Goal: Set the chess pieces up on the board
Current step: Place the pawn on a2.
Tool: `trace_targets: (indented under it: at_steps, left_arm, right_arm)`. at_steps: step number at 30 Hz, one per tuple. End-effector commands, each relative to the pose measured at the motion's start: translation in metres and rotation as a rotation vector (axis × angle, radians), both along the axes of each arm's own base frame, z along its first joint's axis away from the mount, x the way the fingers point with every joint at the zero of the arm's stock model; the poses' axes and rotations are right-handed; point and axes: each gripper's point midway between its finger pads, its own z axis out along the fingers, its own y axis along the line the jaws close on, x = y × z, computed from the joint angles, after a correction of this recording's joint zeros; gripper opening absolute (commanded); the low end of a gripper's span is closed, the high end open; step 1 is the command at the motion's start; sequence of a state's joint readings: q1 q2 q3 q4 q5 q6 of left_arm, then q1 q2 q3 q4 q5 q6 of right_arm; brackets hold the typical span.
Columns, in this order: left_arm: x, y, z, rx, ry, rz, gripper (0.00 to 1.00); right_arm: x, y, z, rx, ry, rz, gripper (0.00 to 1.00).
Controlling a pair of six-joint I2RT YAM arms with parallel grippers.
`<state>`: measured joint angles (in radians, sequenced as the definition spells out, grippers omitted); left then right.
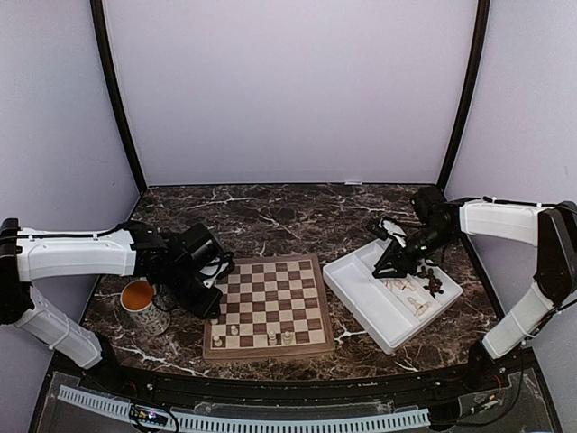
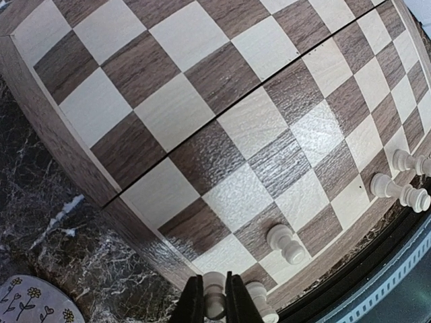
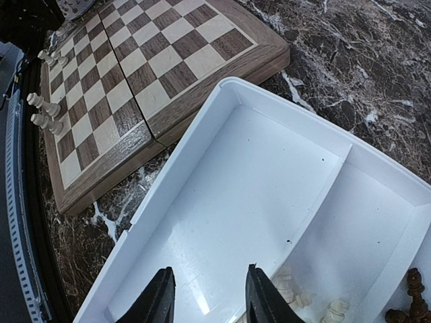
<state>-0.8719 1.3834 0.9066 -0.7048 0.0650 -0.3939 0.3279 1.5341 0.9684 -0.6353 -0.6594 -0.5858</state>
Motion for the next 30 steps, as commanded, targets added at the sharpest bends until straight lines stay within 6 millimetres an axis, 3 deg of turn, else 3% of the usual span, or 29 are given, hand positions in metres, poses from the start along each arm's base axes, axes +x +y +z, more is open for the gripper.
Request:
trace_targets:
  at_steps: [1,24,30]
  left_arm:
    - [-0.012,-0.003,-0.010,0.002,0.050,-0.027,0.04]
    - [-0.016,-0.006,-0.033,0.047,0.094,-0.052,0.06]
    - [-0.020,-0.009,-0.027,0.034,0.102,-0.065,0.15]
  right_arm:
    - [0.005,0.003,0.008,0.006,-0.029,0.002,0.38]
    - [0.005,0.003,0.004,-0.001,-0.022,0.005,0.38]
    - [0.006,0.004,0.005,0.001,-0.025,0.006,0.38]
